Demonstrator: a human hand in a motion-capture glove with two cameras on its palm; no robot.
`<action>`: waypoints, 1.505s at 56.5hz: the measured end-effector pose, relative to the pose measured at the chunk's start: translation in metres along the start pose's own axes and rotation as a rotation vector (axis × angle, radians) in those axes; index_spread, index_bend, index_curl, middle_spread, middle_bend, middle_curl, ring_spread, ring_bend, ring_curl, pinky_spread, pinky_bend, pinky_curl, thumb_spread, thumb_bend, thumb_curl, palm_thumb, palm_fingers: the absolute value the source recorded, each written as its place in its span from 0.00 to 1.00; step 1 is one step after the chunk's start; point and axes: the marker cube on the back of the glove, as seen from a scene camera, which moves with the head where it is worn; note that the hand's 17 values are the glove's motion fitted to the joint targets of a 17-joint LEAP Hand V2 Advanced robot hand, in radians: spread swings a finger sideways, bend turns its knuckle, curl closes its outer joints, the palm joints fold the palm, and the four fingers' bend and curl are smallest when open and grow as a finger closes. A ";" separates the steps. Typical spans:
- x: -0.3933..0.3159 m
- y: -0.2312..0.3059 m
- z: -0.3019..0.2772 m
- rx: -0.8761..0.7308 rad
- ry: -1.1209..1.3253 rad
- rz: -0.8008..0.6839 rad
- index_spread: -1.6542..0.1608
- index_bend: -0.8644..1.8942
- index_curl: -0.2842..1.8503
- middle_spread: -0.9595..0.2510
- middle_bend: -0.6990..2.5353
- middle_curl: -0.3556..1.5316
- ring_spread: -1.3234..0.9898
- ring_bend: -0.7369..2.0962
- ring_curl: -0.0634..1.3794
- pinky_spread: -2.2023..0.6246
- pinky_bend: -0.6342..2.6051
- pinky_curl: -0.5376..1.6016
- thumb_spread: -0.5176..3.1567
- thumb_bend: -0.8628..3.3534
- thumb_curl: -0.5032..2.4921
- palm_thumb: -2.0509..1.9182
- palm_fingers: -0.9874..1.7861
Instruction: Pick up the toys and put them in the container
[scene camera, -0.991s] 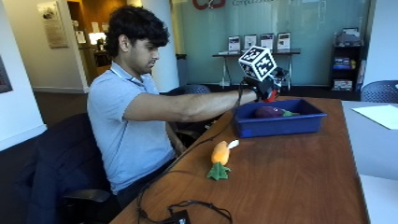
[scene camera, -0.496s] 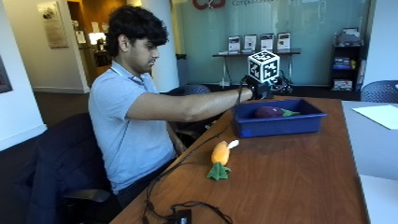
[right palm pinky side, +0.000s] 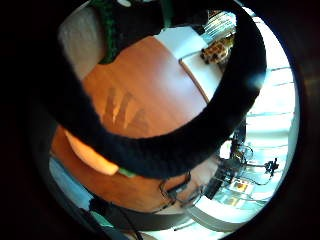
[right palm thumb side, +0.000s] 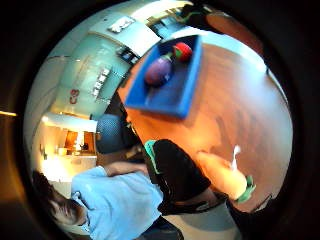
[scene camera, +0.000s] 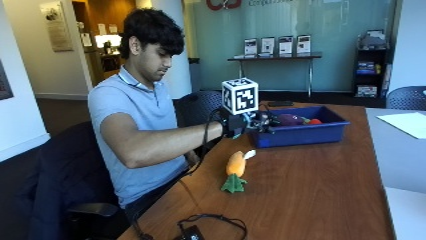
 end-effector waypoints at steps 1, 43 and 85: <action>0.002 0.006 0.005 -0.011 0.004 0.003 0.71 0.37 0.33 0.75 0.26 0.38 0.55 0.34 0.22 0.81 0.43 0.41 0.48 0.19 0.25 0.49 0.32; 0.006 0.045 0.119 0.121 -0.043 -0.148 0.77 0.34 0.15 0.69 0.48 0.51 0.45 0.75 0.47 0.65 0.61 0.50 0.59 0.28 0.29 0.62 0.70; -0.074 -0.165 -0.120 0.320 -0.183 -0.106 0.85 0.36 0.14 0.68 0.51 0.64 0.45 0.81 0.47 0.64 0.62 0.51 0.56 0.30 0.35 0.68 0.69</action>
